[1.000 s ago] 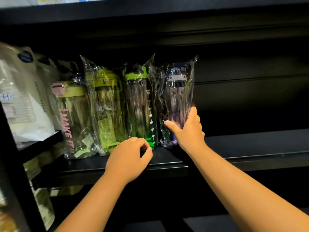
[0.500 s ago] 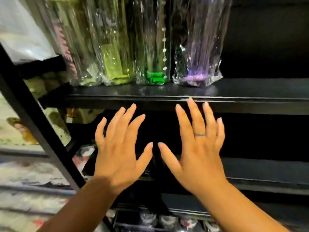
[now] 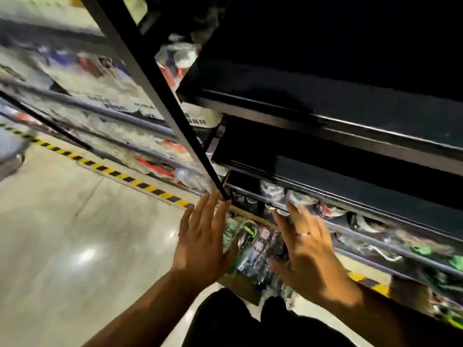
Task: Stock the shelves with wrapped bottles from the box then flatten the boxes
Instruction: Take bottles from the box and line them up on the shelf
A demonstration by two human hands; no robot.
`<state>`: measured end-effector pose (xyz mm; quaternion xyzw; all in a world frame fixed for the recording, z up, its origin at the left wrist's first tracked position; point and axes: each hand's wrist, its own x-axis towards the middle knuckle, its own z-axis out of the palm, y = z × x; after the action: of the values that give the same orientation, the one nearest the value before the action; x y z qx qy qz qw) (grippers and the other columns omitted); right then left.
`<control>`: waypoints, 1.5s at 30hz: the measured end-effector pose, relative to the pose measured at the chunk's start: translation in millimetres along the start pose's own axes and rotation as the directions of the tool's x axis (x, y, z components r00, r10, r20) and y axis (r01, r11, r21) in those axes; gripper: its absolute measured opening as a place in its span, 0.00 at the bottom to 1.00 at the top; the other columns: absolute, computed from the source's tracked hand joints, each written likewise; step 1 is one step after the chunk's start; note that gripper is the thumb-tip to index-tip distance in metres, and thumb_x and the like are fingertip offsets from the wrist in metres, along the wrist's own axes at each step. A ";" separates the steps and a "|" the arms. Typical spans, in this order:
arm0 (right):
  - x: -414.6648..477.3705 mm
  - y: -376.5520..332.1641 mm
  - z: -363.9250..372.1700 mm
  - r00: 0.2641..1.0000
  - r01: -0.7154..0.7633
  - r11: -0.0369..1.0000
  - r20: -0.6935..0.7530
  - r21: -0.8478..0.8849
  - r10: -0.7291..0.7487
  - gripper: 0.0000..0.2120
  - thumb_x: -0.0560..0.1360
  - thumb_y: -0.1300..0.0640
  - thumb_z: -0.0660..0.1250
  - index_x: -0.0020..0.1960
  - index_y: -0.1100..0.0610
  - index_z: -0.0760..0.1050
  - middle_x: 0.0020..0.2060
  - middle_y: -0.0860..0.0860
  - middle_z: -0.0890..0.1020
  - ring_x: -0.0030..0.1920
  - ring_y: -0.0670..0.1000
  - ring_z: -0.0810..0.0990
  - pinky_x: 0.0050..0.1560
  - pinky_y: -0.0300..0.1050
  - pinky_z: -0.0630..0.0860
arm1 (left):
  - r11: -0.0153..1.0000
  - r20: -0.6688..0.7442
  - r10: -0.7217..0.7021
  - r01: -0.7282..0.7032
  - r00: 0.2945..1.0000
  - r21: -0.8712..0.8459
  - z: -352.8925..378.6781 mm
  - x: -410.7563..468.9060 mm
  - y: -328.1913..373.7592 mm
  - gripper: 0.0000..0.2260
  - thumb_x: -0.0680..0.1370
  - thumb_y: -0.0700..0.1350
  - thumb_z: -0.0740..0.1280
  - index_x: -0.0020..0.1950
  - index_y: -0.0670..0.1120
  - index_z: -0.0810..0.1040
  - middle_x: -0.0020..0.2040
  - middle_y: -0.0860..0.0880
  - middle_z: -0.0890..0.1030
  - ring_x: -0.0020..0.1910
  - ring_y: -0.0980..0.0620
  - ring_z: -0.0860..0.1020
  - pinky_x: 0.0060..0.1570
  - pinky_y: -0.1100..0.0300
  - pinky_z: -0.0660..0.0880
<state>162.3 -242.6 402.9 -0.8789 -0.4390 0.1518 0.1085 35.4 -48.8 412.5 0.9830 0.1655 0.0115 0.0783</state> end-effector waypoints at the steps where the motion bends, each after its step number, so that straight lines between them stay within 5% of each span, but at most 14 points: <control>1: 2.9 1.0 17.1 0.997 -0.014 1.000 0.075 0.018 0.013 0.42 0.73 0.34 0.58 0.81 0.50 0.51 0.80 0.56 0.51 0.79 0.61 0.50 0.73 0.60 0.50 | 1.000 0.052 -0.021 0.022 0.998 -0.014 16.5 -5.8 -5.7 0.30 0.78 0.62 0.56 0.73 0.43 0.69 0.75 0.39 0.69 0.74 0.38 0.68 0.68 0.37 0.68; 4: 15.6 1.6 70.8 0.986 -0.045 0.999 0.165 0.027 0.040 0.44 0.70 0.36 0.65 0.79 0.54 0.58 0.77 0.60 0.60 0.76 0.65 0.61 0.70 0.66 0.61 | 0.990 0.233 -0.115 0.130 0.966 -0.050 66.1 -21.0 -21.3 0.35 0.74 0.64 0.57 0.75 0.45 0.65 0.76 0.40 0.68 0.74 0.37 0.68 0.68 0.36 0.67; 8: 35.8 2.5 143.5 0.942 -0.162 0.985 0.308 0.059 0.137 0.41 0.76 0.36 0.58 0.81 0.49 0.44 0.80 0.55 0.44 0.80 0.60 0.44 0.76 0.61 0.45 | 0.960 0.426 -0.228 0.275 0.876 -0.051 136.4 -25.1 -53.3 0.39 0.75 0.66 0.55 0.81 0.48 0.53 0.82 0.44 0.53 0.81 0.42 0.52 0.77 0.43 0.52; 11: 49.8 -2.0 199.0 0.953 -0.191 0.979 0.251 0.063 0.170 0.42 0.73 0.37 0.62 0.81 0.52 0.51 0.80 0.57 0.52 0.79 0.62 0.50 0.75 0.64 0.50 | 0.945 0.490 -0.286 0.328 0.823 0.000 197.6 -23.3 -85.1 0.38 0.79 0.64 0.60 0.82 0.49 0.48 0.82 0.46 0.47 0.81 0.44 0.46 0.79 0.47 0.48; 15: 74.9 -7.8 270.6 0.921 -0.285 0.958 0.289 0.039 0.262 0.43 0.75 0.38 0.66 0.81 0.52 0.50 0.80 0.57 0.49 0.79 0.61 0.49 0.75 0.63 0.49 | 0.904 0.533 -0.378 0.425 0.757 0.039 290.1 -23.9 -132.5 0.39 0.78 0.62 0.64 0.81 0.49 0.48 0.82 0.45 0.49 0.81 0.44 0.48 0.77 0.48 0.50; 18: 86.7 -6.7 325.0 0.925 -0.342 0.936 0.203 0.080 0.320 0.39 0.72 0.41 0.68 0.78 0.56 0.61 0.77 0.60 0.61 0.75 0.62 0.61 0.70 0.68 0.61 | 0.875 0.552 -0.430 0.481 0.714 0.060 351.6 -22.3 -167.8 0.41 0.77 0.62 0.65 0.81 0.49 0.47 0.82 0.45 0.50 0.80 0.43 0.49 0.77 0.47 0.52; 21: 90.9 -4.2 380.1 0.878 -0.460 0.882 0.203 0.103 0.435 0.40 0.73 0.39 0.67 0.77 0.55 0.60 0.76 0.61 0.62 0.73 0.63 0.62 0.69 0.69 0.63 | 0.854 0.585 -0.446 0.517 0.677 0.053 406.7 -13.3 -195.0 0.44 0.77 0.63 0.65 0.82 0.48 0.43 0.82 0.44 0.47 0.81 0.43 0.47 0.78 0.47 0.50; 25: 87.1 1.2 447.6 0.842 -0.510 0.856 0.252 0.082 0.477 0.45 0.69 0.29 0.54 0.78 0.55 0.56 0.76 0.65 0.61 0.73 0.68 0.62 0.68 0.71 0.63 | 0.852 0.559 -0.455 0.522 0.693 0.045 469.9 -13.6 -222.1 0.51 0.73 0.67 0.68 0.81 0.49 0.38 0.82 0.43 0.45 0.81 0.42 0.45 0.77 0.48 0.47; 30: 82.3 -11.4 506.6 0.759 -0.631 0.765 0.310 0.131 0.573 0.43 0.70 0.34 0.65 0.79 0.52 0.56 0.76 0.63 0.61 0.74 0.66 0.60 0.69 0.68 0.60 | 0.795 0.570 -0.487 0.606 0.662 -0.024 524.5 -17.4 -240.8 0.52 0.71 0.63 0.73 0.81 0.49 0.41 0.82 0.43 0.49 0.80 0.41 0.49 0.78 0.45 0.54; 34: 85.3 -20.7 532.0 0.748 -0.641 0.757 0.328 0.129 0.577 0.43 0.69 0.35 0.62 0.79 0.53 0.55 0.76 0.63 0.60 0.74 0.67 0.59 0.70 0.69 0.58 | 0.800 0.519 -0.499 0.599 0.693 -0.030 535.4 -23.7 -243.2 0.48 0.73 0.57 0.74 0.82 0.49 0.46 0.82 0.45 0.52 0.79 0.40 0.53 0.75 0.44 0.61; 40: 119.9 -27.0 540.0 0.602 -0.792 0.568 0.437 0.222 0.669 0.46 0.74 0.40 0.69 0.81 0.51 0.46 0.79 0.57 0.52 0.78 0.61 0.50 0.76 0.63 0.50 | 0.801 0.485 -0.481 0.591 0.730 -0.095 515.4 -21.1 -241.3 0.45 0.72 0.51 0.75 0.80 0.47 0.52 0.76 0.44 0.64 0.71 0.39 0.66 0.67 0.44 0.67; 45: 159.7 -24.1 567.0 0.339 -0.923 0.155 0.549 0.353 0.764 0.57 0.70 0.36 0.72 0.80 0.55 0.37 0.78 0.63 0.48 0.77 0.67 0.53 0.74 0.64 0.61 | 0.763 0.428 -0.502 0.618 0.752 -0.190 502.3 -29.8 -241.2 0.45 0.68 0.49 0.77 0.79 0.47 0.57 0.72 0.44 0.70 0.68 0.39 0.70 0.64 0.44 0.70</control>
<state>30.0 -67.2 -144.1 -0.8522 0.2009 0.4250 0.2298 -46.4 91.1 -121.5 0.8452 0.4351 -0.1623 0.2645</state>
